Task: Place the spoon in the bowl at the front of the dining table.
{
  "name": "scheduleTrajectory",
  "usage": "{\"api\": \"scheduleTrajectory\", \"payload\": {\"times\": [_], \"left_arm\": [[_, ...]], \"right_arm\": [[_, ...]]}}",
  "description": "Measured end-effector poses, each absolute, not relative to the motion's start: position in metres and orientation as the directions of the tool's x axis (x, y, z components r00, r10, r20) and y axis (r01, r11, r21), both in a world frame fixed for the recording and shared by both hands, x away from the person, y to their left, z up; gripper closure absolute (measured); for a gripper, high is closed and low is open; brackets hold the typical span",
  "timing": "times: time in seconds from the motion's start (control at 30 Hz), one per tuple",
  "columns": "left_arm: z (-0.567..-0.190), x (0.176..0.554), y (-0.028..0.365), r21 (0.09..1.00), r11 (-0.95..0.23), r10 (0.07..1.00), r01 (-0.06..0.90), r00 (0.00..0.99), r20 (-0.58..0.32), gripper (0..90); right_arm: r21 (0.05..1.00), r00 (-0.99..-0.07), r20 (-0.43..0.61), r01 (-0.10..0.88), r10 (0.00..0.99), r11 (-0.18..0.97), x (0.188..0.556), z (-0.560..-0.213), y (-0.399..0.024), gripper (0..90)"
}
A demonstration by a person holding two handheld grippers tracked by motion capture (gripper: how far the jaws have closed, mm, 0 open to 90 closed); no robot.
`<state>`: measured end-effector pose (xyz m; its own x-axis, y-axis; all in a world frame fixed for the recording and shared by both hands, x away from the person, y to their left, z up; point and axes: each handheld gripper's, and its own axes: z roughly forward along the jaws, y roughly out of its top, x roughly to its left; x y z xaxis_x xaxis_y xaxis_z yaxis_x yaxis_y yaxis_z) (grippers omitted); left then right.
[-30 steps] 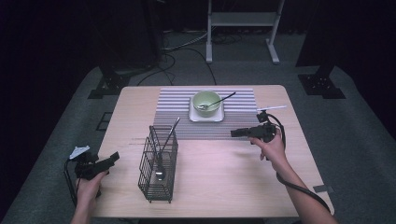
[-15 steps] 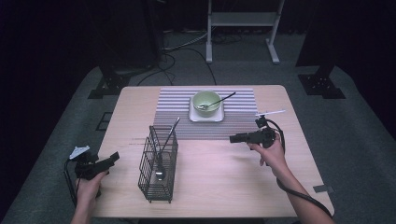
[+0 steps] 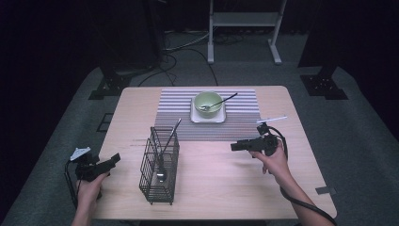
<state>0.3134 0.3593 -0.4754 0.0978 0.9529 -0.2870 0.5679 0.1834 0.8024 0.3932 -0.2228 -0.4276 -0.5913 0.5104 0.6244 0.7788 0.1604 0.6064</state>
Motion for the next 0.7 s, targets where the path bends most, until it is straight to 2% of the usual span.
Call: {"api": "scheduleTrajectory", "payload": {"times": [0.7], "left_arm": [[-0.476,0.314,0.359,0.802,0.183,0.953,0.569,0.097,-0.286,1.3]], "right_arm": [[0.622,-0.619,0.607,0.76,0.499,0.187,0.368,-0.429,-0.222,33.6]]}}
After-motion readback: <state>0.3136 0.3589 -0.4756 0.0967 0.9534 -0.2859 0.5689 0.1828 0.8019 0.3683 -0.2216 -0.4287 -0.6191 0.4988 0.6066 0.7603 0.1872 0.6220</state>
